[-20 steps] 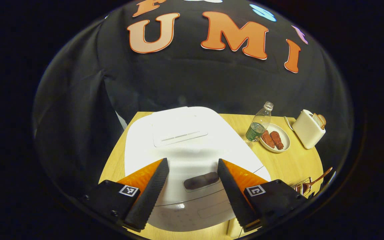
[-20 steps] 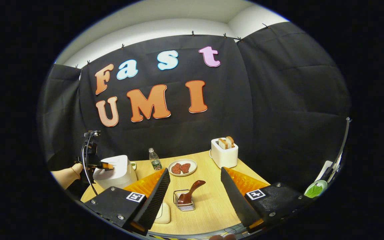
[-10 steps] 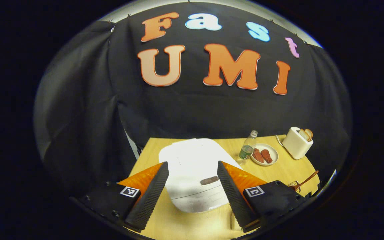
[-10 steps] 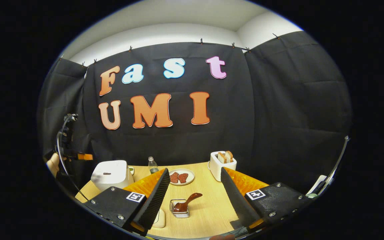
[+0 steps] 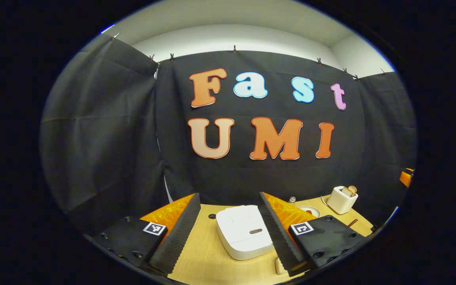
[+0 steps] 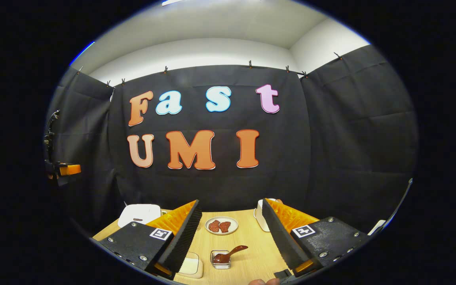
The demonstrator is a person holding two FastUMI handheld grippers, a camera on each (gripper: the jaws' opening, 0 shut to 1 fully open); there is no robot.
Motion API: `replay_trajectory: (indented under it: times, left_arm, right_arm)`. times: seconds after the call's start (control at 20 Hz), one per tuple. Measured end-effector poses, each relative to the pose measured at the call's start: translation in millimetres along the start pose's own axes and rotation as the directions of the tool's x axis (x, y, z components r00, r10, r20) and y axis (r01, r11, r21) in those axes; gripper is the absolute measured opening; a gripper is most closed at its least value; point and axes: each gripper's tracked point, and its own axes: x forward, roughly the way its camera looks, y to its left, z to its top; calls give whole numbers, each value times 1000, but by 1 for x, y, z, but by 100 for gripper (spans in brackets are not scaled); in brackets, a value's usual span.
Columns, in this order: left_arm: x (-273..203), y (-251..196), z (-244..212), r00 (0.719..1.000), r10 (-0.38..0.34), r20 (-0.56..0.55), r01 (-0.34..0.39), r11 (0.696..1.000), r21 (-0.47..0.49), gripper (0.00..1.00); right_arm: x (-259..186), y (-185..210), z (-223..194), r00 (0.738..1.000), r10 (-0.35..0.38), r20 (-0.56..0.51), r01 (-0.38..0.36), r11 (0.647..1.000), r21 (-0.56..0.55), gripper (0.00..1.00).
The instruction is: Close the left gripper, press the button to open the rice cooker; take a wooden spoon from the chopstick holder with the right hand, scoop a spoonful of rice and pour it into the rice cooker, then put the wooden spoon back into the chopstick holder.
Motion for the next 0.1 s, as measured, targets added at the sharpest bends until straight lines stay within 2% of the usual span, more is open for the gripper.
replay_trajectory:
  times: [0.05, 0.1]
  left_arm:
    - [-9, 2, 3, 1000, 0, 12, 0, 1000, -6, 99]
    - [-16, 3, 6, 1000, 0, 20, 0, 1000, -12, 99]
  right_arm:
    - [-1, 1, 5, 1000, -2, 6, 2, 1000, -8, 95]
    - [-3, 1, 10, 1000, -5, 11, 5, 1000, -15, 100]
